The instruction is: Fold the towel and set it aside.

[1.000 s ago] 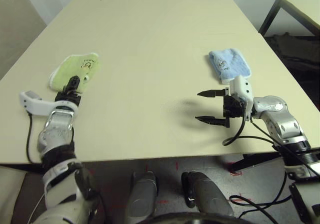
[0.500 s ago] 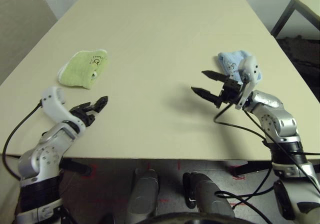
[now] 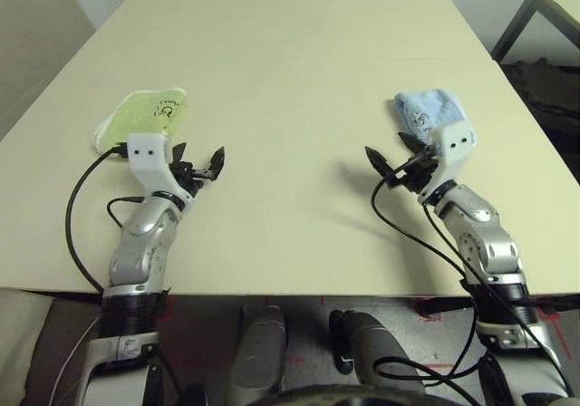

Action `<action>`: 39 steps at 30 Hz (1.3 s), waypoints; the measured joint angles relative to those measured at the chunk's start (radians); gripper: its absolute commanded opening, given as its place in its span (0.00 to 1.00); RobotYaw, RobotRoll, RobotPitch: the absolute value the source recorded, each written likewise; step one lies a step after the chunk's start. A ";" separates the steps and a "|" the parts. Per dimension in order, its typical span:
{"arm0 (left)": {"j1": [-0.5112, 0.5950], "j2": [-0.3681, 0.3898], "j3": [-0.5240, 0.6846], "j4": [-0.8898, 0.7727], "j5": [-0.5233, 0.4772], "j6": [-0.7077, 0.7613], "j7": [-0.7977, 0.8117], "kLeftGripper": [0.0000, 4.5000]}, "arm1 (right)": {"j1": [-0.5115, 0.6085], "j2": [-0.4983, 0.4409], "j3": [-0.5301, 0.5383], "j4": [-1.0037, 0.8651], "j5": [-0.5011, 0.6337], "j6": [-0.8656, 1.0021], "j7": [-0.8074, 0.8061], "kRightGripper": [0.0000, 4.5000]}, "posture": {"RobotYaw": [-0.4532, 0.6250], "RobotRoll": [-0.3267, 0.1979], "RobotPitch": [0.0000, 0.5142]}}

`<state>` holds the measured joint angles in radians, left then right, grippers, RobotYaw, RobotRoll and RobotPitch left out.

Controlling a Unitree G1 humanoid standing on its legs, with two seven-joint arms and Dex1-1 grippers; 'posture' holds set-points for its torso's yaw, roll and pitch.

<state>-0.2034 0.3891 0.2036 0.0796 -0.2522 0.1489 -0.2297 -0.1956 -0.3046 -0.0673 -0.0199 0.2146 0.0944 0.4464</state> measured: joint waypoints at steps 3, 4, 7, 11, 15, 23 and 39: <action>0.060 -0.035 0.012 -0.020 0.018 -0.035 0.020 0.99 | 0.073 -0.011 -0.035 0.013 -0.009 -0.103 -0.003 1.00 | 0.47 0.62 0.35; 0.098 -0.059 0.021 -0.038 0.016 -0.043 0.030 0.99 | 0.107 -0.017 -0.048 0.017 -0.012 -0.138 -0.003 1.00 | 0.47 0.62 0.36; 0.176 -0.092 0.038 -0.086 0.016 -0.072 0.043 0.99 | 0.172 -0.019 -0.075 0.035 -0.011 -0.204 0.002 1.00 | 0.47 0.62 0.36; 0.240 -0.092 0.042 -0.118 0.030 -0.108 0.042 0.99 | 0.185 0.005 -0.097 0.064 0.007 -0.245 -0.007 1.00 | 0.48 0.62 0.36; 0.277 -0.090 0.064 -0.121 0.031 -0.143 0.043 0.99 | 0.190 0.010 -0.146 0.131 0.031 -0.256 -0.025 1.00 | 0.48 0.62 0.35; 0.301 -0.025 0.116 -0.084 0.034 -0.174 0.018 0.99 | 0.180 -0.027 -0.179 0.188 0.059 -0.280 0.026 1.00 | 0.48 0.62 0.34; 0.320 0.047 0.216 0.031 0.015 -0.254 -0.061 0.99 | 0.184 -0.067 -0.220 0.241 0.068 -0.317 0.052 1.00 | 0.50 0.62 0.28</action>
<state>0.1165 0.4363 0.4192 0.1108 -0.2370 -0.1053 -0.2909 -0.0114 -0.3721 -0.2870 0.2211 0.2824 -0.2223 0.4988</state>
